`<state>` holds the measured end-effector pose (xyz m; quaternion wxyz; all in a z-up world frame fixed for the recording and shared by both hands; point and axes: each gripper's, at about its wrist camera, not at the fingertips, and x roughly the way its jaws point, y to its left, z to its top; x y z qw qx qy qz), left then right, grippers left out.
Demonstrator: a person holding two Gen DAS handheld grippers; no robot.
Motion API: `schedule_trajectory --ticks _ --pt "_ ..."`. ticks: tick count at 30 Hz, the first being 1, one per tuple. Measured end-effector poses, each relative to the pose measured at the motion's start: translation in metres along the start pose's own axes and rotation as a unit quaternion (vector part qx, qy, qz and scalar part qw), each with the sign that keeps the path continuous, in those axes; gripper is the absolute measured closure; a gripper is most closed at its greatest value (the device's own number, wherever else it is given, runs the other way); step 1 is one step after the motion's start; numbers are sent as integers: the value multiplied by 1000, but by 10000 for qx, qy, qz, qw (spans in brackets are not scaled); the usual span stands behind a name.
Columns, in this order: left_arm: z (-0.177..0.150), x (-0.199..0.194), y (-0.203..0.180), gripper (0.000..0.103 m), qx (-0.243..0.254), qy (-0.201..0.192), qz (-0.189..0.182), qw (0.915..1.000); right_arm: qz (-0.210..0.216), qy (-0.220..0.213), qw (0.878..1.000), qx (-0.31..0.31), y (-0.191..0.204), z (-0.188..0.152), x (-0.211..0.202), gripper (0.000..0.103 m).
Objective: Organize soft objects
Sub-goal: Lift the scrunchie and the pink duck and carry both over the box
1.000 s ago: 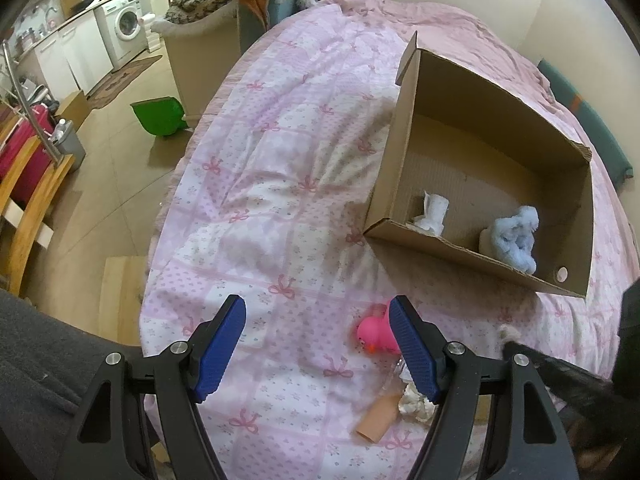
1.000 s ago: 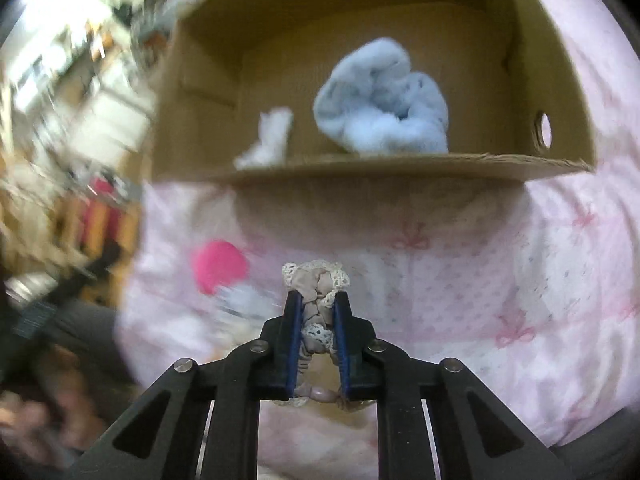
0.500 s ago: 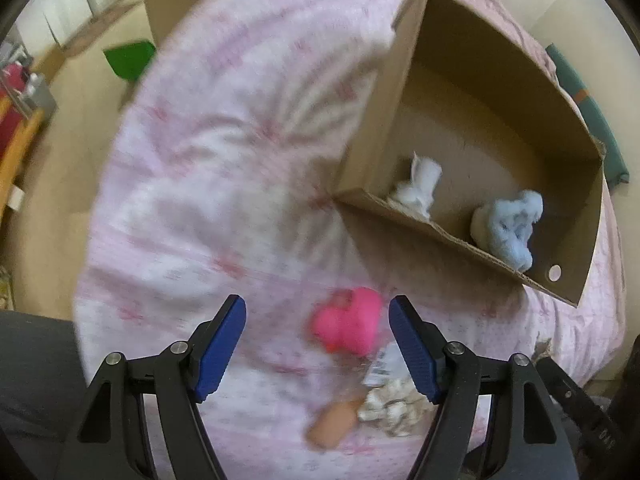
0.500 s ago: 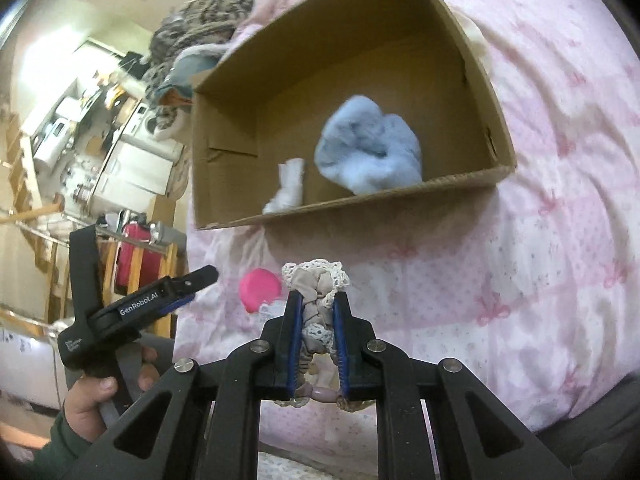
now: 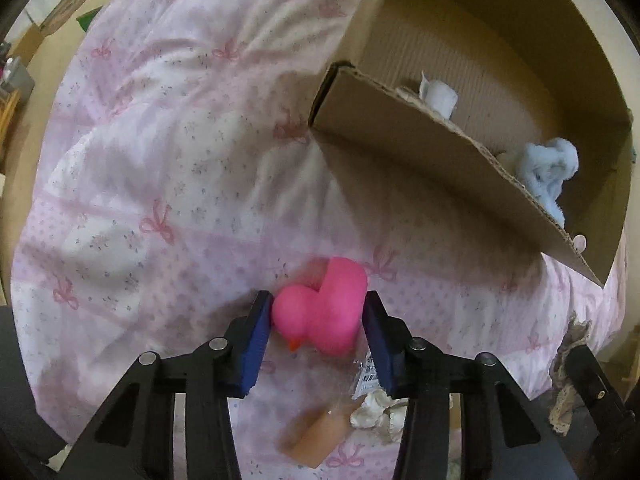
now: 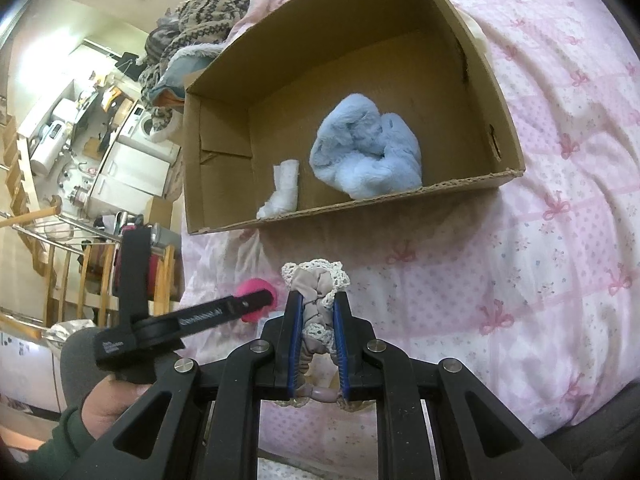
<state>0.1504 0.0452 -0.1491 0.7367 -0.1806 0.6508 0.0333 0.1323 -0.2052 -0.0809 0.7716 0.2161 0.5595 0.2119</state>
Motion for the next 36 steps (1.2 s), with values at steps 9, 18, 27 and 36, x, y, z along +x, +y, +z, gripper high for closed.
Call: schedule_trajectory --ticks 9,18,27,36 --pt "-2 -24 13 63 82 -745 841 9936 -65 -15 9999 -104 3 -1 0 86" --pt "-15 -30 19 63 279 -820 1049 9907 -156 -29 9996 -254 9 -4 2 86" --pt "-32 -54 12 63 326 -1021 1178 9872 -225 -56 9991 -347 11 -5 1 86" --pt "-35 -68 5 63 379 -1409 1276 9810 -141 -147 9990 -393 13 -5 -4 86"
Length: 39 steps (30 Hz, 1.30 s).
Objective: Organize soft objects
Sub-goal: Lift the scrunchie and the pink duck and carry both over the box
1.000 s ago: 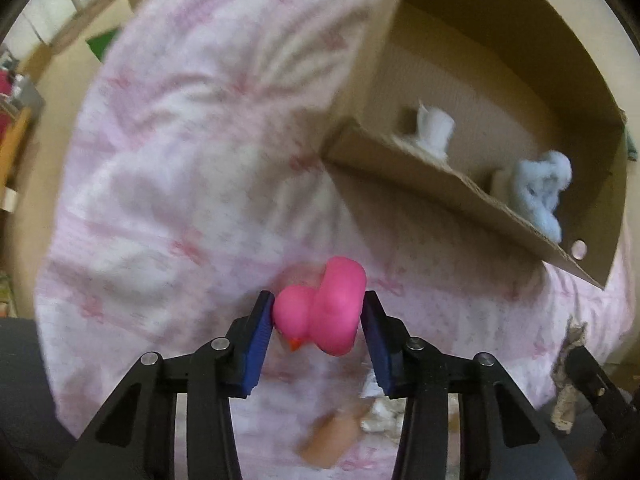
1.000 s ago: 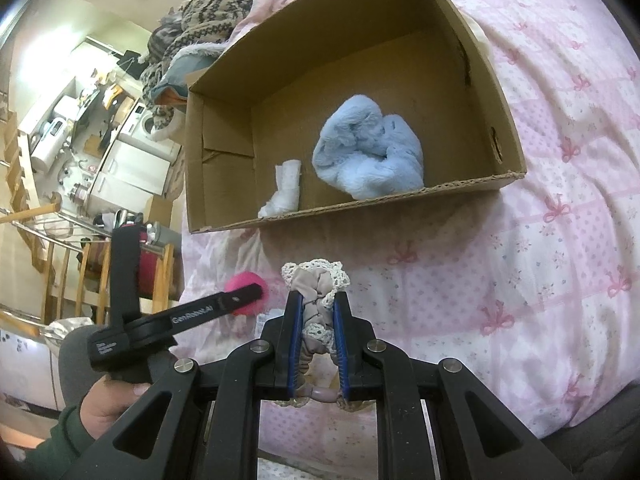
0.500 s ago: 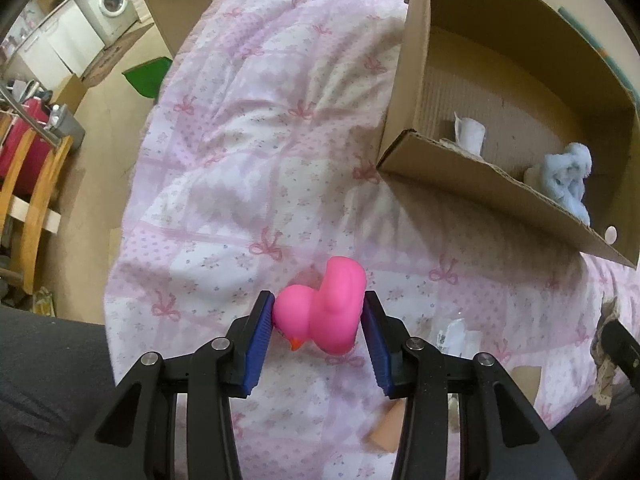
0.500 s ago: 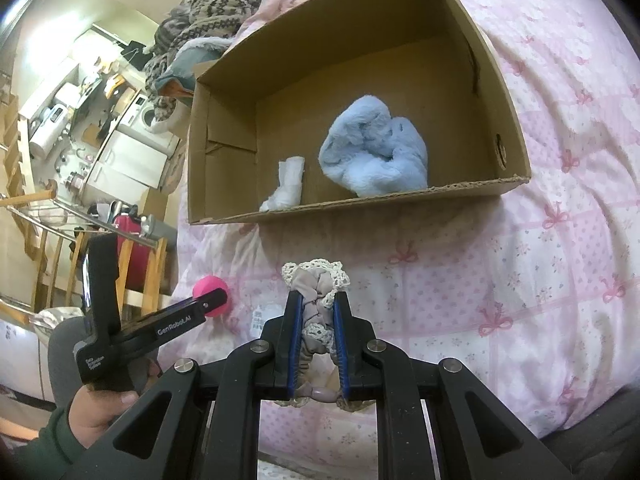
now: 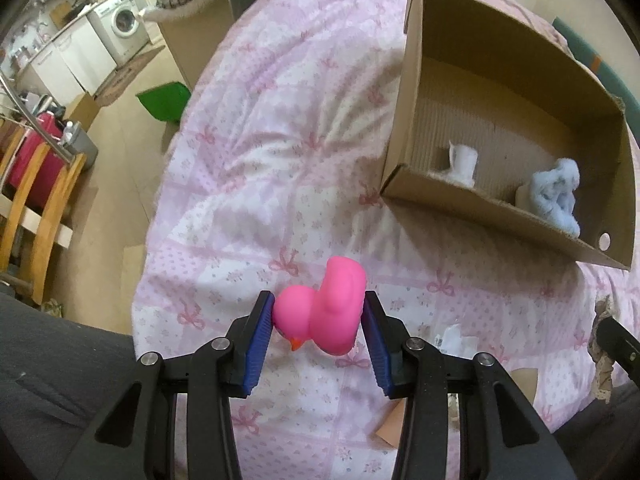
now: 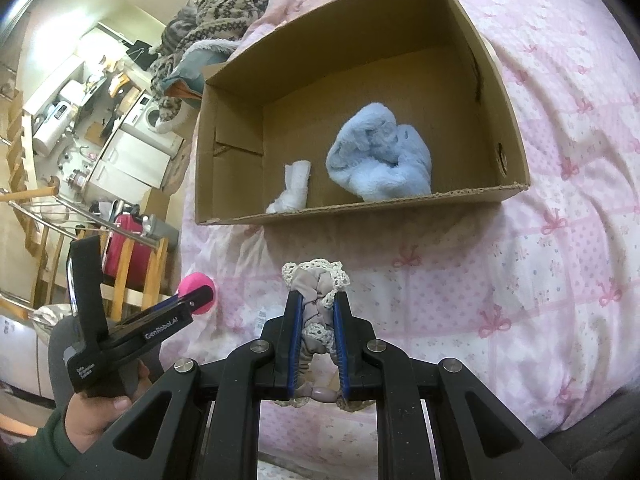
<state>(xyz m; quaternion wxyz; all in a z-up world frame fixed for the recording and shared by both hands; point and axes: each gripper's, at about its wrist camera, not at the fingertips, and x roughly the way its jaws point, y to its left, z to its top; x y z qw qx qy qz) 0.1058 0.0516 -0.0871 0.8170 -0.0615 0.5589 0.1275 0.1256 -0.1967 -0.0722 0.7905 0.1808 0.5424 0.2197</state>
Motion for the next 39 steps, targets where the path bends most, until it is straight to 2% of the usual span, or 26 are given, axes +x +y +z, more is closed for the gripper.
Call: schedule_trajectory --ticks 8,13,20,26,31,37,39 --pt "6 -24 -3 63 -8 -378 -104 9992 195 -222 9995 -65 5 3 -16 86" --pt "15 -46 -6 63 -21 -393 -529 9978 303 -511 9981 -182 12 11 -37 86" --pt "43 -75 -10 63 2 -732 -671 9951 463 -857 9949 -277 25 32 -62 86" --pt "70 -73 -7 63 -67 -795 -704 9943 480 -1310 9896 -345 29 60 -80 86" --pt "88 -71 -16 63 86 -923 -703 9932 416 -1478 9874 -377 24 83 -78 86" --pt "107 -67 -34 63 225 -995 -781 9917 63 -1501 9880 -369 15 106 -58 86" --pt "114 -65 -43 63 305 -1016 -791 9912 84 -1545 9874 -321 10 111 -53 86"
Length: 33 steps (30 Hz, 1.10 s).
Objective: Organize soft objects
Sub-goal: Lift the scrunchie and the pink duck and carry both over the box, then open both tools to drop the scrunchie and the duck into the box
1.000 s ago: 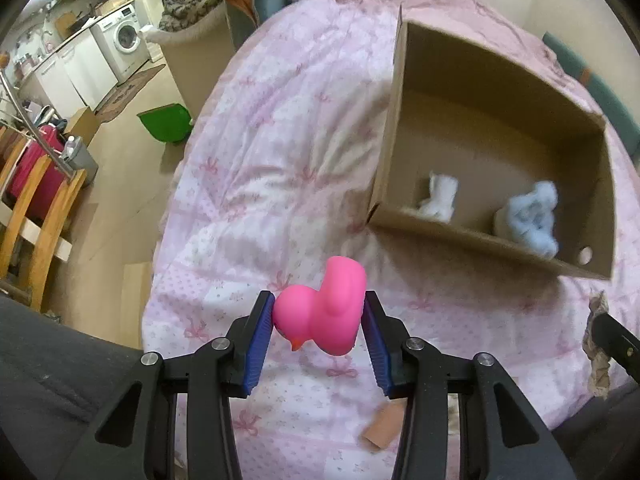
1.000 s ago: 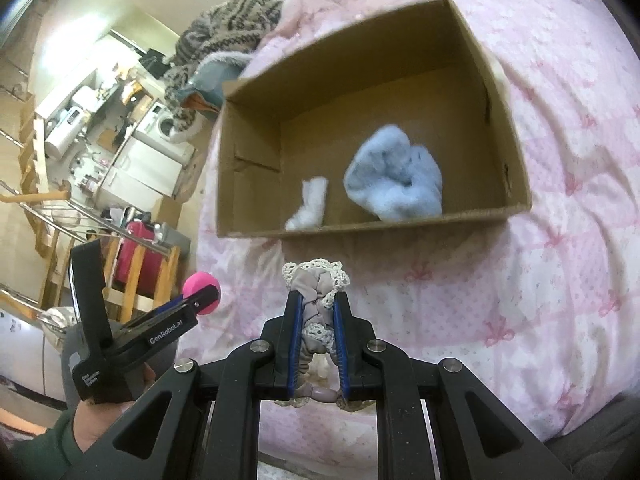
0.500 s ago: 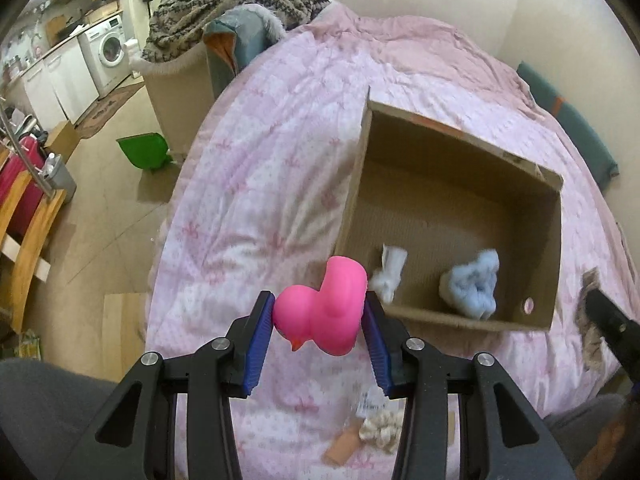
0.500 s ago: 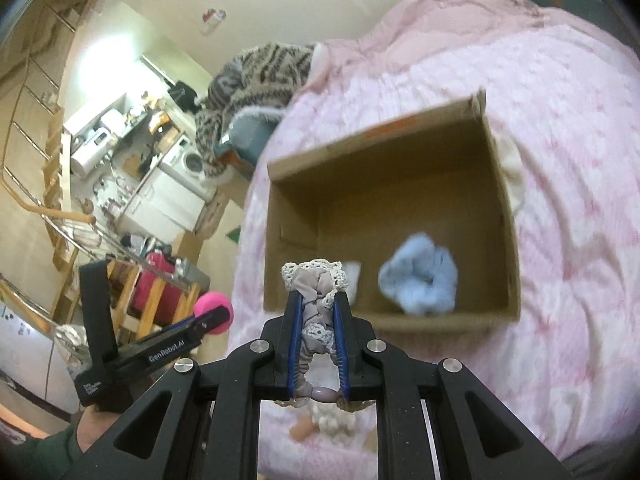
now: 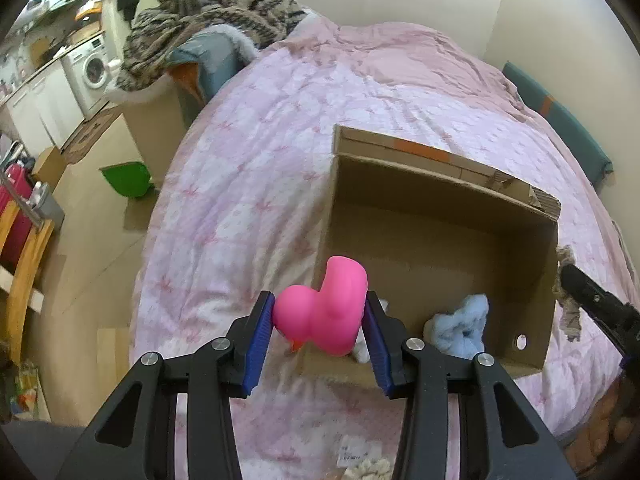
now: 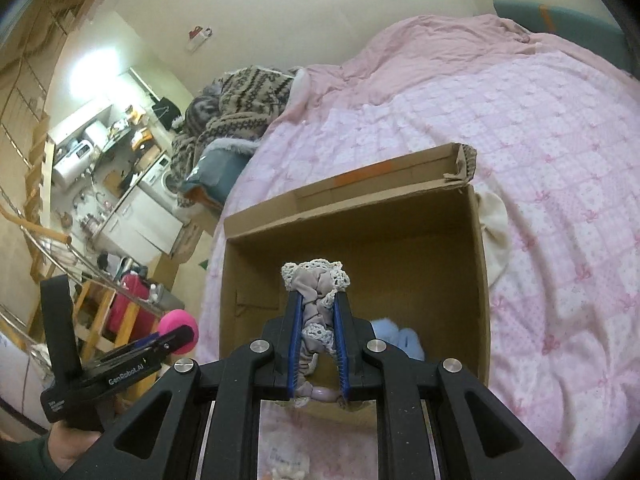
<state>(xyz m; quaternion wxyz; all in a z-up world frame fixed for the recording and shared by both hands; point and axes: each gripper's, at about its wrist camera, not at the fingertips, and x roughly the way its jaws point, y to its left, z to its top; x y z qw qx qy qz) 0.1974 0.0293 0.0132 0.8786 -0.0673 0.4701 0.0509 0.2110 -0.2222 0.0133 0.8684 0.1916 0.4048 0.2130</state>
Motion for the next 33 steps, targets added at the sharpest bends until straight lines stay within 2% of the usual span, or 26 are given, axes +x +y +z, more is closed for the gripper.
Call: schedule_trajectory --ticks 7,10,14,26,33 --pt "10 22 -24 63 363 -224 -37 9991 -17 79 10000 31 -12 -4 19 86" --pt "7 35 -34 63 499 -241 -114 9984 -13 182 9998 95 -17 -10 28 86" --pt "-3 48 -38 63 508 -399 -30 9979 -60 331 9993 182 -23 -17 40 86" --pt "-13 69 -37 63 621 -105 -186 9978 -322 672 9972 89 -26 -28 66 86" --pt "-17 70 -41 63 733 -104 -179 9971 -360 752 9965 32 -25 -28 72 86"
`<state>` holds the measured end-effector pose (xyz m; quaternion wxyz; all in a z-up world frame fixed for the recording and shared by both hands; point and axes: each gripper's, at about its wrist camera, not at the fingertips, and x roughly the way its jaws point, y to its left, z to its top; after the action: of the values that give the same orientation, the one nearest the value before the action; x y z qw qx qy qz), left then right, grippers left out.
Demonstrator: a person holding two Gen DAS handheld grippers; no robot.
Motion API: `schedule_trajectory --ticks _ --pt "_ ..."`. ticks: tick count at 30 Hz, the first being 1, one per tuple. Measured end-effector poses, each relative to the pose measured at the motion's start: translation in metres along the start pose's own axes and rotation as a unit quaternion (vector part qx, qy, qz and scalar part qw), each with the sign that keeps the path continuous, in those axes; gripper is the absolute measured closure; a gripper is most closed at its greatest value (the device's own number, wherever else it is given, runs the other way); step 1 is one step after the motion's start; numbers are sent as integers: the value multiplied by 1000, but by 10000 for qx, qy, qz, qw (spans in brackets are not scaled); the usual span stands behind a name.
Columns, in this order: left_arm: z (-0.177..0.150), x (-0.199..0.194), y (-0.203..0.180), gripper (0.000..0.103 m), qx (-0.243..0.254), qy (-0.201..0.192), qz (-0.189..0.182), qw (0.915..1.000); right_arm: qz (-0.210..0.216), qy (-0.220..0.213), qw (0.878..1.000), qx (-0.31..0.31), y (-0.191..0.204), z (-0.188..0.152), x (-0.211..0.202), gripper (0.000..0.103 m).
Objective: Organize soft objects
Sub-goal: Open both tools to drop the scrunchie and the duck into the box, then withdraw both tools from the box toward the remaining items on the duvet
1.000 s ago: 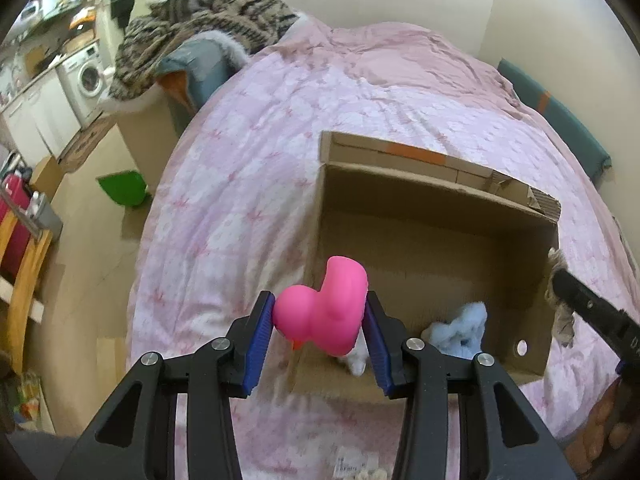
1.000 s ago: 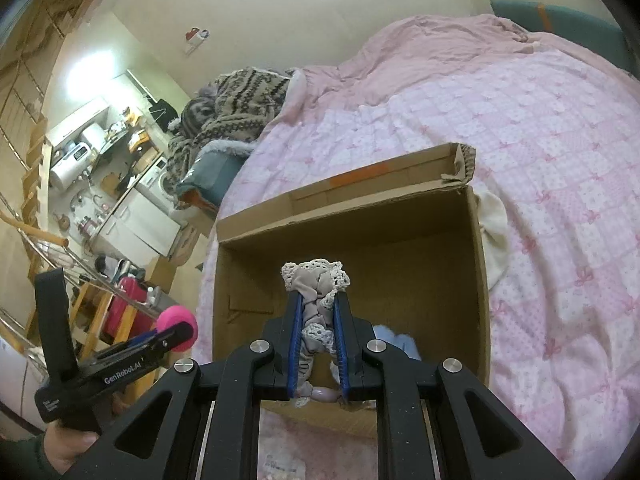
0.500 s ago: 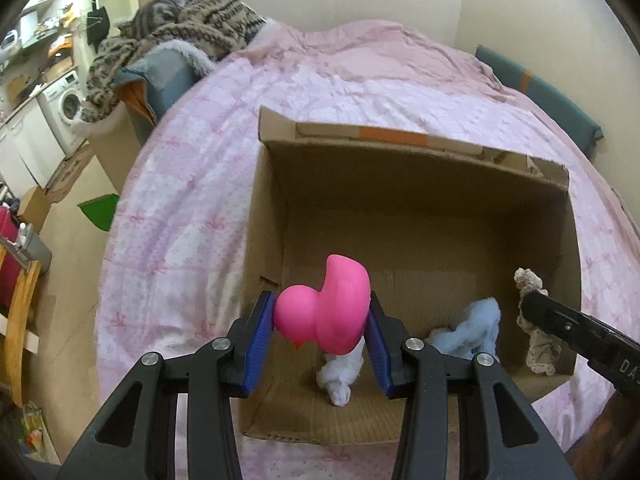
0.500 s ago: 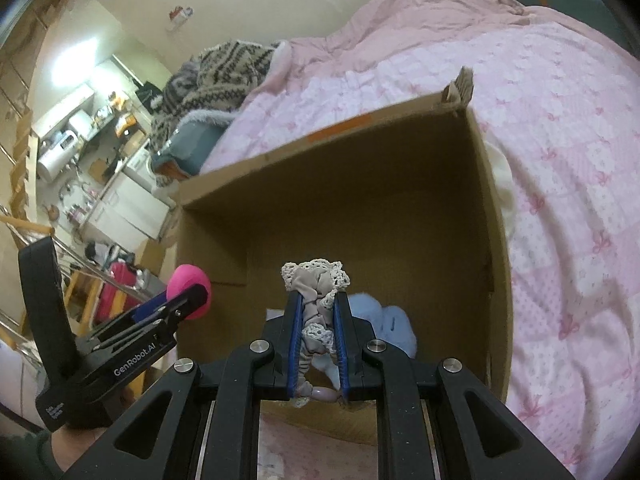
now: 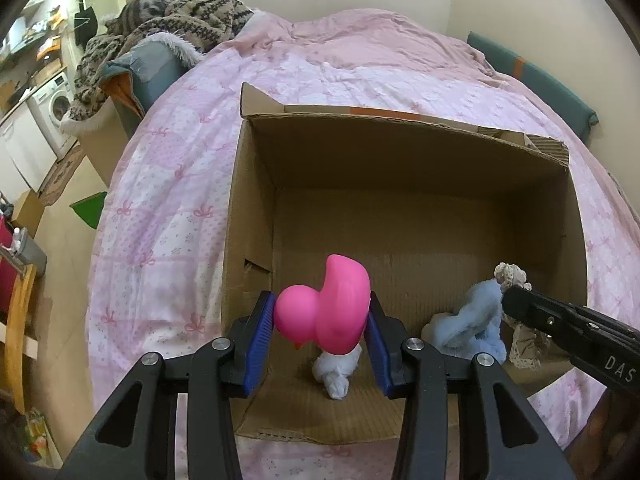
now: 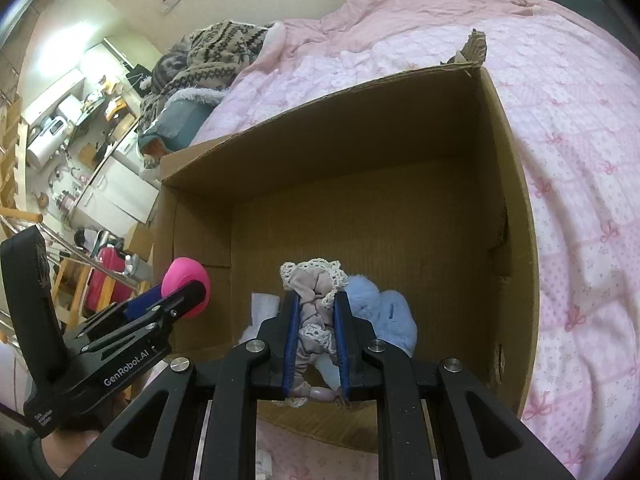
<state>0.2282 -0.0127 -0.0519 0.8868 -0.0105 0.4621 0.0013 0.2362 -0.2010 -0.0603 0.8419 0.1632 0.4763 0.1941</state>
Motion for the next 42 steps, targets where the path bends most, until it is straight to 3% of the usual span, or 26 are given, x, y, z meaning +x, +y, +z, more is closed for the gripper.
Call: schedule_trajectory --ticks 5,14,17,18,19,20,22,24,31,42 --pt "-2 0 1 63 -61 -3 9 10000 58 45 9999 89 -2 1 3 85" --pt "-1 -1 0 63 -56 -34 -120 9999 68 -40 9999 91 -3 1 0 75" --pt "-1 -1 -1 63 -39 -36 -111 9999 99 -111 9998 109 -4 0 -3 53" --pt "-1 -1 -2 62 -15 -17 -110 9999 125 -153 9997 131 -4 1 -3 38" --pt "-1 -1 -2 60 -8 2 -119 9999 152 -254 9994 157 -4 1 -6 35" --pt "-1 0 -2 58 -5 16 -131 9999 164 -325 9992 157 -3 2 -9 35" --pt "-1 -1 -3 41 6 15 -141 9999 182 -364 9991 155 -3 3 -11 33" --pt "-2 -4 -4 37 40 -51 -106 9999 222 -405 9988 183 -4 3 -12 33" --pt "-1 -9 -11 36 234 -136 24 9996 27 -381 9992 147 -3 3 -11 33" --pt "3 -28 6 35 -91 -305 158 9994 -338 -596 9976 63 2 4 -26 33"
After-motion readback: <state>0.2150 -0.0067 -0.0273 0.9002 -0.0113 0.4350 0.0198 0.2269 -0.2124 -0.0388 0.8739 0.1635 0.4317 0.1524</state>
